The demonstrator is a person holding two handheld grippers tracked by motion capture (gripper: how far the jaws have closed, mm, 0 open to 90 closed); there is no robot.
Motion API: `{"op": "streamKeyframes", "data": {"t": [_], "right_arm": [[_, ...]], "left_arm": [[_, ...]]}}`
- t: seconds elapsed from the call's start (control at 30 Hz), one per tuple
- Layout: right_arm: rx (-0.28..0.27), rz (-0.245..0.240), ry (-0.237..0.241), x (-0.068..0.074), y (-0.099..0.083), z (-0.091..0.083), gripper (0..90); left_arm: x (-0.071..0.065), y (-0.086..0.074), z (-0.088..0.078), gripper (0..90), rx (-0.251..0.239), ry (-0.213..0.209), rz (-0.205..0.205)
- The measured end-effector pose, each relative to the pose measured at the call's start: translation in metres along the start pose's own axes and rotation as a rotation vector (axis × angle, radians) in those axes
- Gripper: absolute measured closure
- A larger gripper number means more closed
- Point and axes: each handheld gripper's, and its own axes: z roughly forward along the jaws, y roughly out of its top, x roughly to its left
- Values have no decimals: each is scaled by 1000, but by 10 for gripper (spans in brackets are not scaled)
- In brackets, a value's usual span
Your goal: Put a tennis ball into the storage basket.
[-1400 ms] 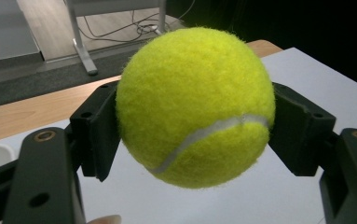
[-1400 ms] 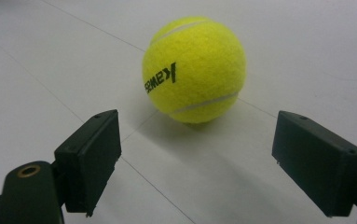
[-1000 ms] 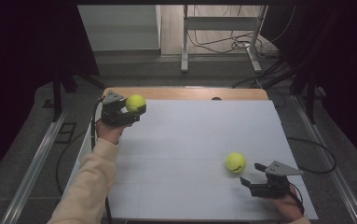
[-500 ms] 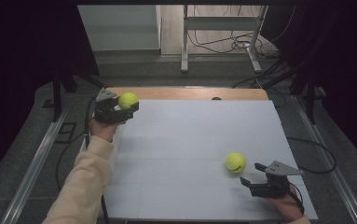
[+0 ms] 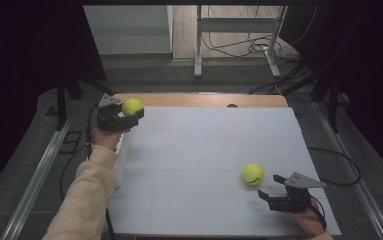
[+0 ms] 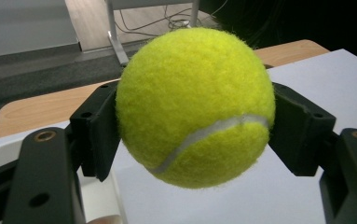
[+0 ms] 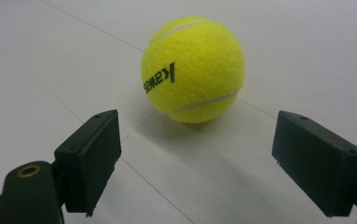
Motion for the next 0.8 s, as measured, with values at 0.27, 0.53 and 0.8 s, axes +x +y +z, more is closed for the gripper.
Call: {"op": "streamKeyframes", "data": {"t": [0.27,0.53,0.8], "right_arm": [[4,-2,-2,0,0,0,160],[4,-2,-2,0,0,0,160],[5,-3,-3,0,0,0,161]], "left_arm": [[11,0,-4,265,6,26,-10],[23,-2,-8,265,13,59,-25],[34,-4,-13,265,22,89,-43]]}}
